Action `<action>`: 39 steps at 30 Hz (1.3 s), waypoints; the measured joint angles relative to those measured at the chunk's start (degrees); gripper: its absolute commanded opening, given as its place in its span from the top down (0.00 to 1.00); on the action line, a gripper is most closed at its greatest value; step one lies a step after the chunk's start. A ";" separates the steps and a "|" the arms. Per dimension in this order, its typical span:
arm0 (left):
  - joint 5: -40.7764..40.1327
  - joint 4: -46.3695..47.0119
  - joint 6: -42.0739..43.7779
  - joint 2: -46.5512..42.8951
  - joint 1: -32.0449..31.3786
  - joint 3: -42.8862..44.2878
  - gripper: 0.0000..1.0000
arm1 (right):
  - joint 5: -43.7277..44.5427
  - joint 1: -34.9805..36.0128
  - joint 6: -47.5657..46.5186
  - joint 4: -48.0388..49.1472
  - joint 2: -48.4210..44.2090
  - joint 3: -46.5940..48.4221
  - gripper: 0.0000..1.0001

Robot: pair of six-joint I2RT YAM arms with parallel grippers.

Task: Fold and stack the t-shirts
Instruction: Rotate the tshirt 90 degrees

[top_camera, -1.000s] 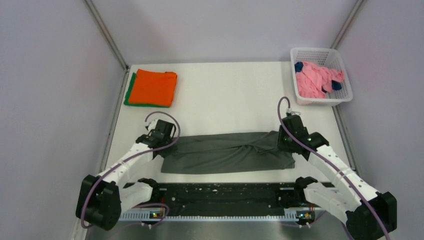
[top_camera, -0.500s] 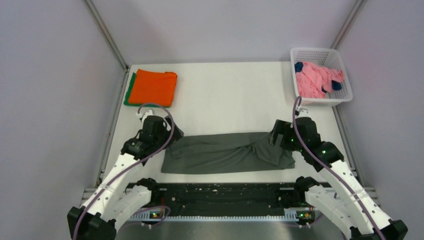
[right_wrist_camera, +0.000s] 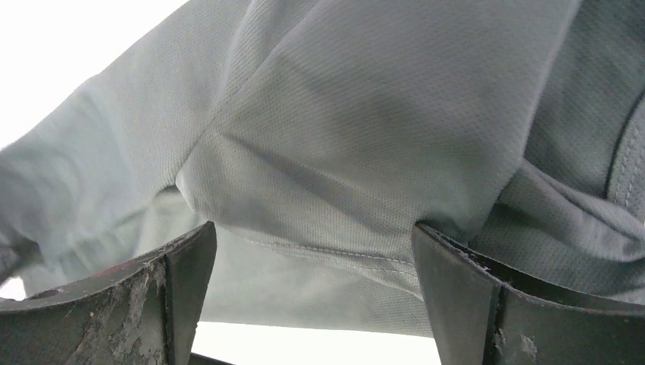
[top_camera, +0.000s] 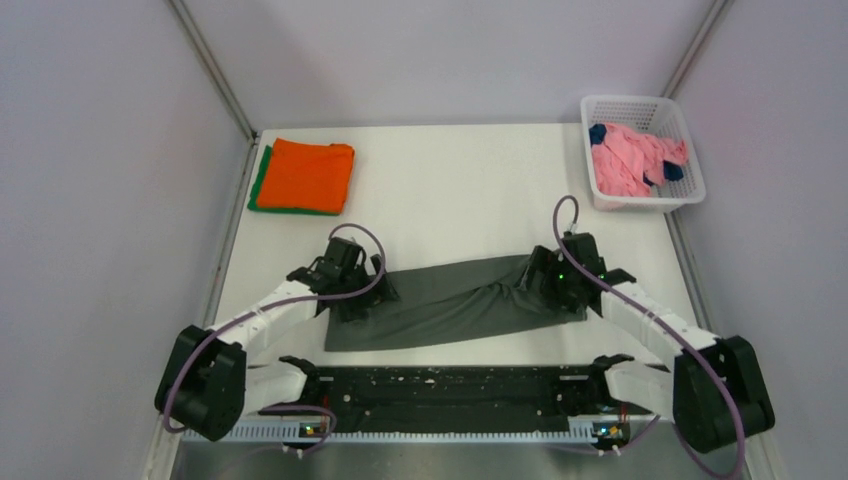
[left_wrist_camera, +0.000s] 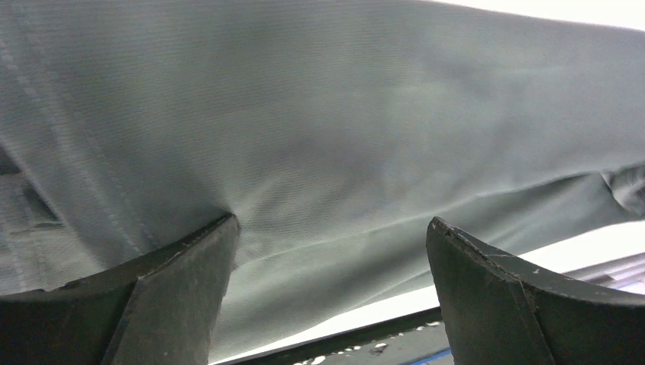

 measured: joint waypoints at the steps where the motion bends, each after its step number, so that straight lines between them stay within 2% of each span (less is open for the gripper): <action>1: 0.37 0.87 -0.39 -0.22 -0.44 -0.81 0.01 | -0.52 -1.18 0.02 2.14 2.58 1.14 0.01; 6: 1.16 4.66 -3.28 -3.04 -4.26 -3.56 0.01 | -0.85 -2.93 -0.35 10.36 16.96 10.10 0.01; 9: 0.74 5.77 -6.49 -5.25 -7.96 -5.35 0.01 | -1.25 -3.61 -1.95 12.59 27.54 19.47 0.01; 15: -0.76 11.93 -15.50 -6.69 -15.30 -8.41 0.01 | -4.61 -4.00 -5.51 14.21 49.16 44.09 0.01; 20: -3.76 14.91 -18.62 0.85 -19.74 -4.04 0.01 | -11.80 -4.00 -9.01 12.55 65.46 66.69 0.01; 24: -4.66 16.17 -18.45 11.52 -22.25 4.00 0.01 | -18.36 -3.93 -10.60 10.75 77.75 85.31 0.01; 28: -4.92 16.50 -18.27 19.65 -24.90 11.52 0.01 | -21.75 -3.43 -10.64 9.22 85.59 97.68 0.01; 33: -5.95 16.44 -18.86 25.81 -29.33 18.36 0.01 | -21.31 -2.19 -10.10 8.31 92.85 109.90 0.01; 35: -6.43 16.06 -19.26 26.93 -31.30 19.96 0.01 | -20.20 -1.38 -10.10 8.09 94.82 113.44 0.01; 39: -9.99 12.76 -19.47 26.97 -35.10 22.99 0.01 | -18.05 0.07 -10.40 7.52 94.92 114.25 0.01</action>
